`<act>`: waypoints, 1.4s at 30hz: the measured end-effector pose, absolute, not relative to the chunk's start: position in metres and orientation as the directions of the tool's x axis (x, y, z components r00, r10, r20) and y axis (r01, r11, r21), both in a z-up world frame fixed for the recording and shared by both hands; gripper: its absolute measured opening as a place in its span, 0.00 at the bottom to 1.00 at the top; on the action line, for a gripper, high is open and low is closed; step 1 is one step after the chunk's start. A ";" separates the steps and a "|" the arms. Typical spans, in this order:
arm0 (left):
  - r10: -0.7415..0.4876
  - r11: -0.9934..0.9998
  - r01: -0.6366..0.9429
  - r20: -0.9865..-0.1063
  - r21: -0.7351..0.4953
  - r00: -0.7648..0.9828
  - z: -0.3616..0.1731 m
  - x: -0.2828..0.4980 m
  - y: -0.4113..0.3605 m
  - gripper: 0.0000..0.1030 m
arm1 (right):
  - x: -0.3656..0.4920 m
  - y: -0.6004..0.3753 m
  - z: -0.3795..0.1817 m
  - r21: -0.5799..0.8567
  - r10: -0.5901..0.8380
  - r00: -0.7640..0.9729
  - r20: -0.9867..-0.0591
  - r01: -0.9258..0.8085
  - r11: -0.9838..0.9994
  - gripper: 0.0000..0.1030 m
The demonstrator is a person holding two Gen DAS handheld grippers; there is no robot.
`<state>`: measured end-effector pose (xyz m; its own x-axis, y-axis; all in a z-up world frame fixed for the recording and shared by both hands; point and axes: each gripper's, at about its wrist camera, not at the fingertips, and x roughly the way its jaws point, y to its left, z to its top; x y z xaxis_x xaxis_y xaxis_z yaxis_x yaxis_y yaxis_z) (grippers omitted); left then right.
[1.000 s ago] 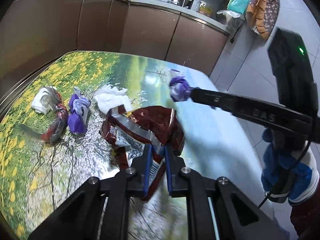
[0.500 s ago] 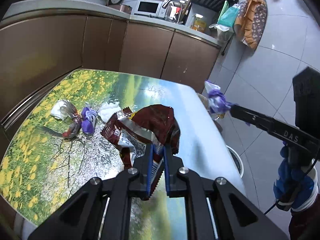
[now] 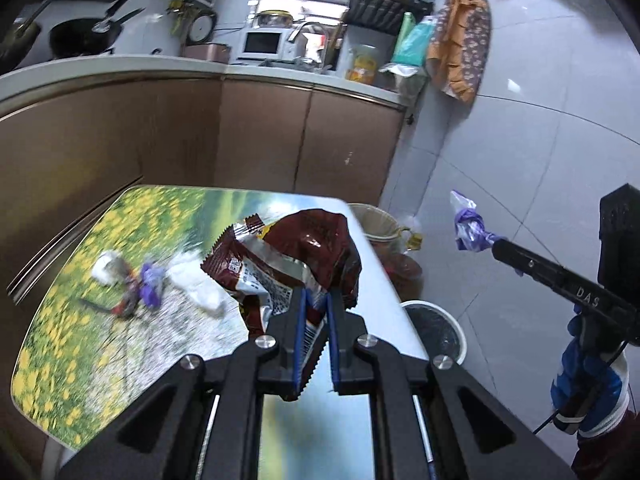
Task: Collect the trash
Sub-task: 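Carry the chip bag and purple bag to the white bin and open both grippers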
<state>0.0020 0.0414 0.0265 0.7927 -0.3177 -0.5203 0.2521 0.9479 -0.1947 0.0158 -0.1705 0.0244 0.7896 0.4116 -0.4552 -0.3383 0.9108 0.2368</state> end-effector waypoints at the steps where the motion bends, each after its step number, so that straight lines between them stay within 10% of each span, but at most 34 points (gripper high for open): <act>1: -0.329 0.944 0.268 -0.519 -0.191 0.789 0.029 0.005 0.034 0.09 | 0.013 -0.181 0.025 0.241 0.396 0.800 -0.451 -0.318 0.917 0.07; 20: -0.520 0.774 0.624 -0.668 -0.106 0.532 -0.019 0.112 -0.206 0.09 | 0.041 -0.326 -0.073 0.292 0.096 0.790 -0.606 0.109 0.950 0.07; 42: -0.536 0.739 0.615 -0.793 -0.275 0.289 -0.129 0.208 -0.314 0.16 | 0.114 -0.394 -0.178 0.231 -0.022 0.656 -0.754 0.296 0.927 0.12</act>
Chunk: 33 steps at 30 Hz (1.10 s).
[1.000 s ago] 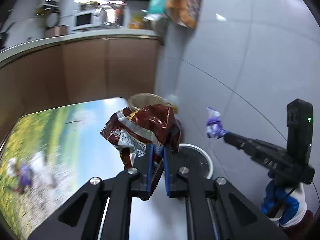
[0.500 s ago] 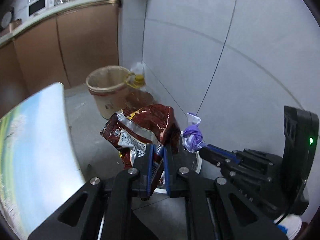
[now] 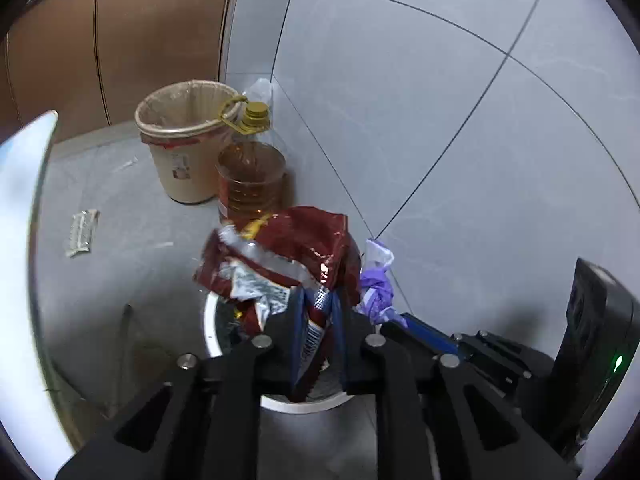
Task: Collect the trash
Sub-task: 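Carry the chip bag and purple bag to the white bin and open both grippers, then move both grippers back over the remaining trash on the table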
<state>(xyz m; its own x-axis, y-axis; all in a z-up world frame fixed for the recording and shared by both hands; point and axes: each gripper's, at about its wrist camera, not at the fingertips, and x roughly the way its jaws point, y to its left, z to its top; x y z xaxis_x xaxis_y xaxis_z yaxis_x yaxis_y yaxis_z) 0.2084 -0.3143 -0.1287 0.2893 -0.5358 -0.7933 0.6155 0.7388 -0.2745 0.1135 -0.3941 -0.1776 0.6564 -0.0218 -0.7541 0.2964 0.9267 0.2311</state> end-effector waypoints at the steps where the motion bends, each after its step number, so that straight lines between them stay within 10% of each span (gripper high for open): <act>1: -0.544 0.738 0.609 -0.791 -0.291 0.280 -0.131 0.211 -0.315 0.18 | 0.116 -0.395 -0.179 0.226 -0.026 0.654 -0.756 0.299 0.927 0.14; 5: -0.558 0.743 0.580 -0.787 -0.334 0.261 -0.135 0.222 -0.315 0.30 | 0.118 -0.399 -0.183 0.223 -0.041 0.648 -0.760 0.319 0.921 0.35; 33: -0.479 0.868 0.448 -0.600 -0.214 0.641 -0.014 0.126 -0.161 0.56 | 0.057 -0.311 -0.058 0.172 -0.049 0.793 -0.608 0.191 0.966 0.63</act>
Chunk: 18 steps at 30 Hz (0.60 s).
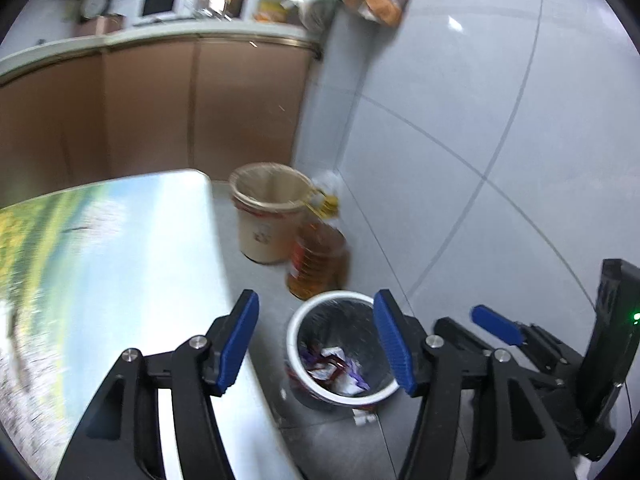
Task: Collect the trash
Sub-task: 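Move both grippers back over the remaining trash on the table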
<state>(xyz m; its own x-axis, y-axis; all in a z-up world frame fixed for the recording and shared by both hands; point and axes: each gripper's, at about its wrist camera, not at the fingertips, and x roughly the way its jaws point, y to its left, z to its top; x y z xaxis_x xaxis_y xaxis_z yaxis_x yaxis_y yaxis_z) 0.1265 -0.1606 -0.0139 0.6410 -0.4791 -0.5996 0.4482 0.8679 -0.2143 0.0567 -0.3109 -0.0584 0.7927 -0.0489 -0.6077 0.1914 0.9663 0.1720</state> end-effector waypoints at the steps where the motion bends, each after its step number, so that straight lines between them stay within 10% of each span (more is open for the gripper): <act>1: -0.467 0.877 0.432 -0.586 -0.211 0.662 -0.010 0.123 -0.152 0.56 | 0.054 -0.306 -0.053 0.169 -0.046 0.800 -0.599 0.182 0.969 0.64; 18: -0.151 0.989 0.136 -0.459 -0.066 0.875 0.043 0.027 -0.027 0.70 | 0.003 -0.195 0.020 0.093 0.083 0.877 -0.474 -0.044 0.995 0.84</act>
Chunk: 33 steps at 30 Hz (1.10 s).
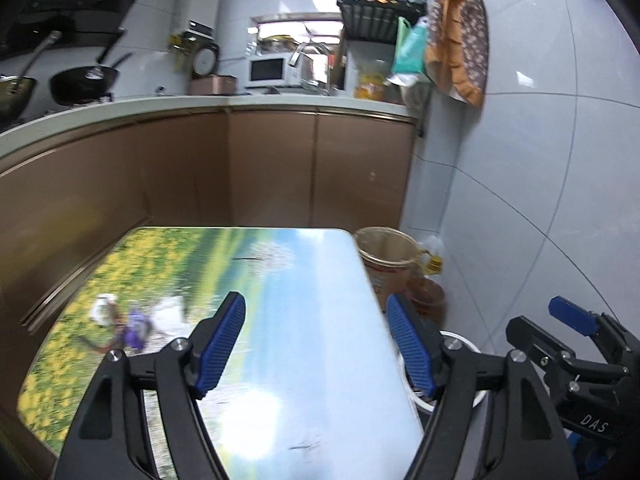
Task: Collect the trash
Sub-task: 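Move both grippers back over the remaining trash on the table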
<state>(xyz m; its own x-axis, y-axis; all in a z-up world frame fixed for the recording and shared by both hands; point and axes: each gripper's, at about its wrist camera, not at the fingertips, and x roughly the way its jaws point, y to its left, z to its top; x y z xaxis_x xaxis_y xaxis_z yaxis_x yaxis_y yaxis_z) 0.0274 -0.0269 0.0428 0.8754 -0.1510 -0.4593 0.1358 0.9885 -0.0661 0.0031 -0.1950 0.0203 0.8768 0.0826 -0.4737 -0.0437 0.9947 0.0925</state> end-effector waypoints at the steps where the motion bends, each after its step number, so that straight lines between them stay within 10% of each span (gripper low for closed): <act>1: -0.143 0.990 0.127 -0.452 -0.067 0.880 0.044 0.023 -0.022 0.70 | 0.000 -0.189 0.022 0.086 0.088 0.878 -0.470 -0.054 0.995 0.84; 33: -0.010 0.995 -0.032 -0.399 -0.098 0.917 0.033 -0.016 0.064 0.75 | -0.016 -0.125 0.035 -0.005 0.086 0.896 -0.435 -0.098 0.995 1.00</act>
<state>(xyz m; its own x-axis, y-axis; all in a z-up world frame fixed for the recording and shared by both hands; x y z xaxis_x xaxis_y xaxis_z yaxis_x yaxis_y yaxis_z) -0.0158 0.0639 0.0334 0.9168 -0.0098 -0.3992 -0.0322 0.9946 -0.0984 -0.0160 -0.1250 0.0347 0.8964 0.0861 -0.4348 -0.0980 0.9952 -0.0051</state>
